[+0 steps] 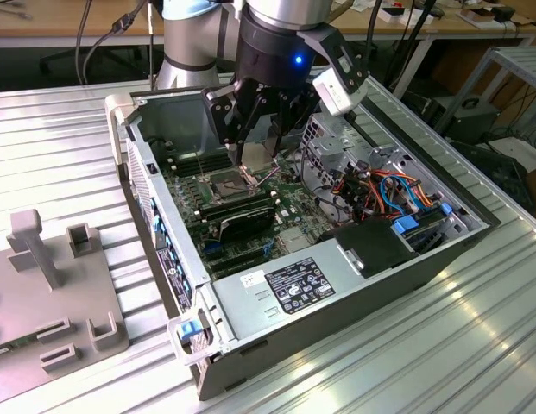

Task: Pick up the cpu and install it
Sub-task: 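Pick up the cpu and move it towards the insertion slot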

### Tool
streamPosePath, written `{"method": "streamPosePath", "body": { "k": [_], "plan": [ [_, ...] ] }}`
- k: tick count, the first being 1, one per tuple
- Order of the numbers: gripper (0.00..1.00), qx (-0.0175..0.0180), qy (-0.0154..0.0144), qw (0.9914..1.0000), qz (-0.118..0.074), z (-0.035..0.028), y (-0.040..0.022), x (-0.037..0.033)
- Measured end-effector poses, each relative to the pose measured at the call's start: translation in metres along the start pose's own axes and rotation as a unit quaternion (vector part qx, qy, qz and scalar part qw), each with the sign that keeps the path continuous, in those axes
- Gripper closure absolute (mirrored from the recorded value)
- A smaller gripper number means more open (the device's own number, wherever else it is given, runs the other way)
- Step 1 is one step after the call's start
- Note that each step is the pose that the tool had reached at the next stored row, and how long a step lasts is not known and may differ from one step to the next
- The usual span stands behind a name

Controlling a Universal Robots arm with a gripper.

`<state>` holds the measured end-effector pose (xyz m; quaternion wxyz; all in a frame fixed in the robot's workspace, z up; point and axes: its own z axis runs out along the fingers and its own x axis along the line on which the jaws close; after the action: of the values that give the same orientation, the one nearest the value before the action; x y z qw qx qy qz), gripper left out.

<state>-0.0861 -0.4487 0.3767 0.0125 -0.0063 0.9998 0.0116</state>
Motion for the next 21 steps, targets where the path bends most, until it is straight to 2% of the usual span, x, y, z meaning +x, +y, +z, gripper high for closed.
{"method": "streamPosePath", "body": {
  "k": [8,21],
  "plan": [
    [0.45,0.0001,0.0,1.0,0.0,0.0022,-0.0001,-0.0024],
    [0.45,-0.0002,-0.0001,1.0,0.0,0.0031,0.0001,-0.0026]
  ]
}}
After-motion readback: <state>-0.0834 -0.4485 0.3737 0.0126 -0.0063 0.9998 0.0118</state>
